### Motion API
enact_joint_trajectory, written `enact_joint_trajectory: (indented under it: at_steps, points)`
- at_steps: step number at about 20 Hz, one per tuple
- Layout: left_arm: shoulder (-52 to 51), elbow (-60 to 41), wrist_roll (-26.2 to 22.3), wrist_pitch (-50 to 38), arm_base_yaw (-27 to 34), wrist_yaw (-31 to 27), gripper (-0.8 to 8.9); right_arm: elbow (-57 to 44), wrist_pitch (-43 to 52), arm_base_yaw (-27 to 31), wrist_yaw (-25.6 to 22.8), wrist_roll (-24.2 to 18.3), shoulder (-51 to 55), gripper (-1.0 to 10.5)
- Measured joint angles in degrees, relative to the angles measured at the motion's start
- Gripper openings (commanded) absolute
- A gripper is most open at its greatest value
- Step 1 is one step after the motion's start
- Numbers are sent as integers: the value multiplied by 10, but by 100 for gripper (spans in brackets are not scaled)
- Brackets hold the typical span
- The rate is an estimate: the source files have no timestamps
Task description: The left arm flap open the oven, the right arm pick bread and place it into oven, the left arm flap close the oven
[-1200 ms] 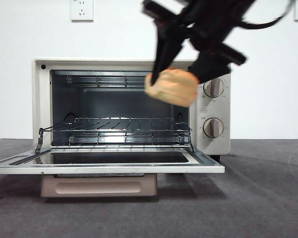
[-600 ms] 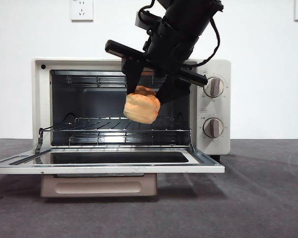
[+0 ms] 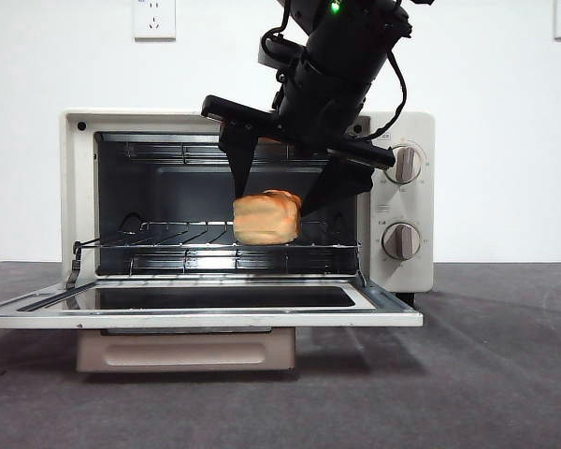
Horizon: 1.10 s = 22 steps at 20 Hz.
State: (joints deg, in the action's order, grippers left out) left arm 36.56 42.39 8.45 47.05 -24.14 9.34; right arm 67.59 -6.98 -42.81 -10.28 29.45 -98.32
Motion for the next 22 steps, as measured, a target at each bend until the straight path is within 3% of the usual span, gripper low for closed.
enact_joint_trajectory:
  at_steps: [6, 13, 17, 22]
  points:
    - [0, 0, 0, 0, 0, 0, 16, 0, -31, -2, 2, 0, 9, 380]
    - [0, 0, 0, -1, 0, 0, 16, 1, -113, -23, 16, -19, 118, 379]
    - [2, 0, 0, -42, 0, 0, 16, 1, -206, -33, 47, -72, 192, 379]
    - [28, 0, 7, -59, 0, 0, 16, 1, -322, -31, 58, -170, 272, 378]
